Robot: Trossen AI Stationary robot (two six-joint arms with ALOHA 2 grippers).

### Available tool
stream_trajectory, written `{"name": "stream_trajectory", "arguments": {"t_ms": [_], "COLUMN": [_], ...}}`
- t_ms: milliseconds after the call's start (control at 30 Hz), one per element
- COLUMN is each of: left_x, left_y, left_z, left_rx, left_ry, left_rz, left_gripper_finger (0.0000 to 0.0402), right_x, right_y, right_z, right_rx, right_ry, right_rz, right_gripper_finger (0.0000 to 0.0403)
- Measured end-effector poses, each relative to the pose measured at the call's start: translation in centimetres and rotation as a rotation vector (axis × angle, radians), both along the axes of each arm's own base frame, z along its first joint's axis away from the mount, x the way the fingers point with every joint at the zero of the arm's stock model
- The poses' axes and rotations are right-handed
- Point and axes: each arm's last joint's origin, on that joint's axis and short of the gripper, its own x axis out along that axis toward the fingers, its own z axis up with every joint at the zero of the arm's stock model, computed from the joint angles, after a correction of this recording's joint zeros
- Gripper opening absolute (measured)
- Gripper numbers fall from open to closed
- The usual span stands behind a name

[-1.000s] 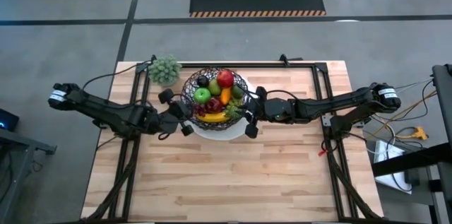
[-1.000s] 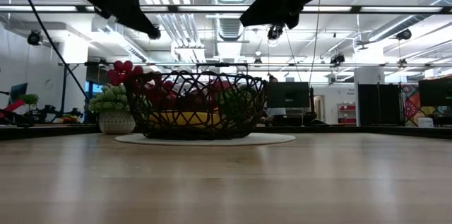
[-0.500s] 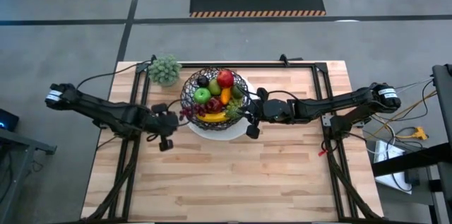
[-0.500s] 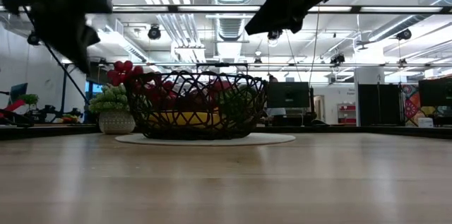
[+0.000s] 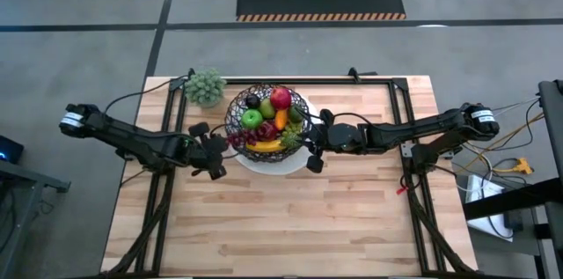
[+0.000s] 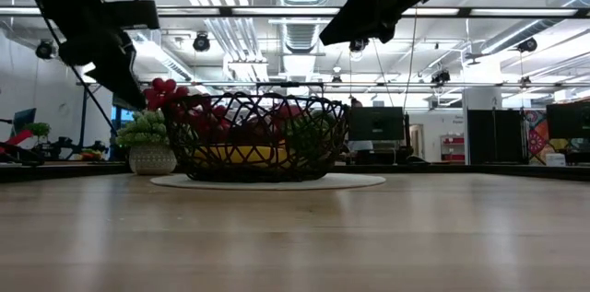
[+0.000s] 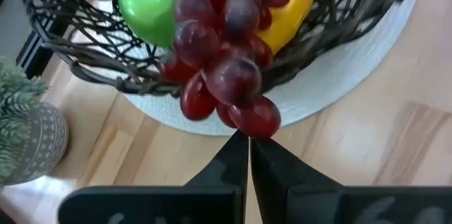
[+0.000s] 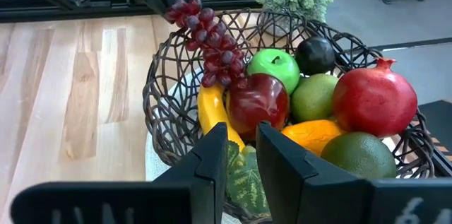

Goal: Build produce basket
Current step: Put the red grapes into the wire basket

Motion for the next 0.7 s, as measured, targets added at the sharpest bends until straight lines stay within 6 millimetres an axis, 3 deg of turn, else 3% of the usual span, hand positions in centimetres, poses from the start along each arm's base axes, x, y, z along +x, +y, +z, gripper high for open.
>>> {"name": "stream_trajectory", "arguments": {"t_ms": [400,700], "left_x": [1.2,1.7], "left_y": [-0.1,0.7], "left_z": [2.3,2.4], "left_rx": [0.066,0.118], "left_ry": [-0.156,-0.172], "left_rz": [-0.051,-0.008], "left_gripper_finger": [0.0000,0.0000], "right_x": [0.0,0.0], "right_y": [0.0,0.1], "right_z": [0.0,-0.1], "right_rx": [0.007,0.007], "right_ry": [-0.002,0.000], "right_rz": [-0.003,0.000], "right_gripper_finger": [0.0062,0.0064]}}
